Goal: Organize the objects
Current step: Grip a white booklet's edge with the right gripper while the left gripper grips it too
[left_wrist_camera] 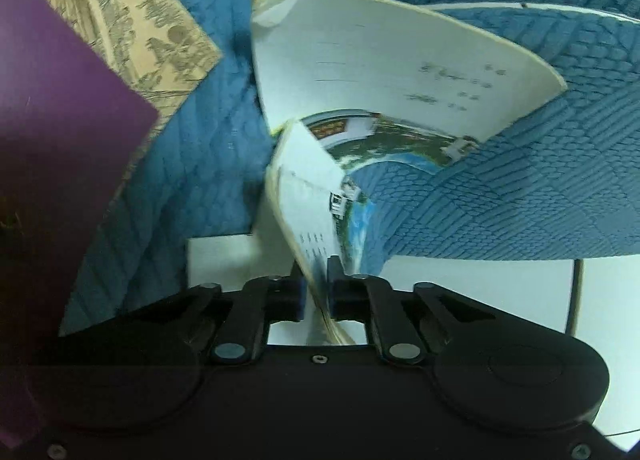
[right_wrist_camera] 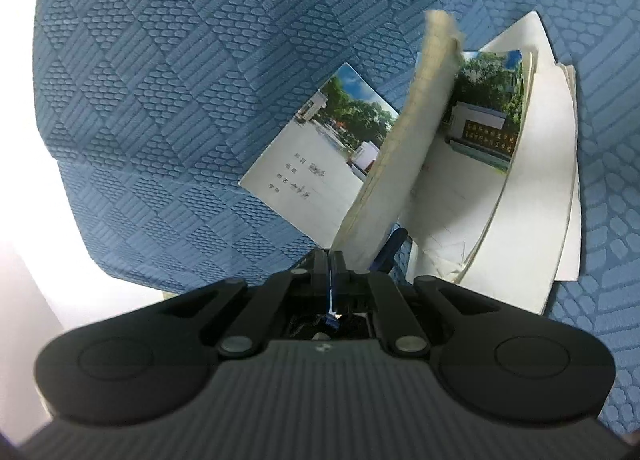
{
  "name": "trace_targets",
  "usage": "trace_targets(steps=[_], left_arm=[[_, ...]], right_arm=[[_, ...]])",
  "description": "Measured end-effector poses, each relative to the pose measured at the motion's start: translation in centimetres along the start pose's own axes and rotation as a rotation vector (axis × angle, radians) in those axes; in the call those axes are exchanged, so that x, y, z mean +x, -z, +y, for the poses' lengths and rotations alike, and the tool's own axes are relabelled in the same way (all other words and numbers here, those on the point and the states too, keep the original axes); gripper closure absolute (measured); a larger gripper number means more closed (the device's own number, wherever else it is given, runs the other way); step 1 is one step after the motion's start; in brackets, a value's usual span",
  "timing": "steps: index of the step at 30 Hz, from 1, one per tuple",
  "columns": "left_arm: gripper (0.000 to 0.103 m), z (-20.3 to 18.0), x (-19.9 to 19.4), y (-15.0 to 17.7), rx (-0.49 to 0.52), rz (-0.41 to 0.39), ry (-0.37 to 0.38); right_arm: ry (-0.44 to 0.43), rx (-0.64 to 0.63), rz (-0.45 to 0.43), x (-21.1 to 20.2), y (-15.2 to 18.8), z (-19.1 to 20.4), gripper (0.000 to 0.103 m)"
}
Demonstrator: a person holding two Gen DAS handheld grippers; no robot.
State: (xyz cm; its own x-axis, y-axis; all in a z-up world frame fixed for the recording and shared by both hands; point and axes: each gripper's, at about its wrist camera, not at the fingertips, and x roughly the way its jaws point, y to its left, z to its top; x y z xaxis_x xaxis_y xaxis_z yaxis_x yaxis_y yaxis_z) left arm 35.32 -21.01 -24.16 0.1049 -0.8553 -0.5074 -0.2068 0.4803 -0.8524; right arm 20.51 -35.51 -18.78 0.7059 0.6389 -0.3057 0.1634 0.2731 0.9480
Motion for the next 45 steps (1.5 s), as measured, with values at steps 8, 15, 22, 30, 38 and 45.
trace_targets(steps=[8, 15, 22, 30, 38, 45], left_arm=[[0.101, -3.1, -1.6, 0.7, 0.092, 0.001, 0.060], [0.101, -5.2, -2.7, 1.1, 0.183, 0.025, 0.064], [0.100, -4.9, -3.4, 1.5, 0.180, 0.034, 0.066], [0.100, -3.8, -3.3, 2.2, 0.128, 0.075, 0.072], [0.096, -3.5, -3.4, 2.1, 0.109, 0.083, 0.091], [0.080, -3.4, -2.6, 1.9, 0.087, 0.096, 0.096]], right_arm=[[0.056, 0.122, -0.022, -0.8, 1.1, -1.6, 0.068], [0.079, 0.153, 0.032, 0.3, 3.1, -1.8, 0.026], [0.051, 0.154, -0.008, 1.4, 3.6, -0.7, 0.026], [0.041, 0.208, -0.133, 0.9, 2.9, -0.7, 0.036], [0.076, 0.223, -0.157, 0.8, 2.9, -1.1, 0.088], [0.044, 0.142, -0.149, -0.8, 2.8, 0.0, 0.092]])
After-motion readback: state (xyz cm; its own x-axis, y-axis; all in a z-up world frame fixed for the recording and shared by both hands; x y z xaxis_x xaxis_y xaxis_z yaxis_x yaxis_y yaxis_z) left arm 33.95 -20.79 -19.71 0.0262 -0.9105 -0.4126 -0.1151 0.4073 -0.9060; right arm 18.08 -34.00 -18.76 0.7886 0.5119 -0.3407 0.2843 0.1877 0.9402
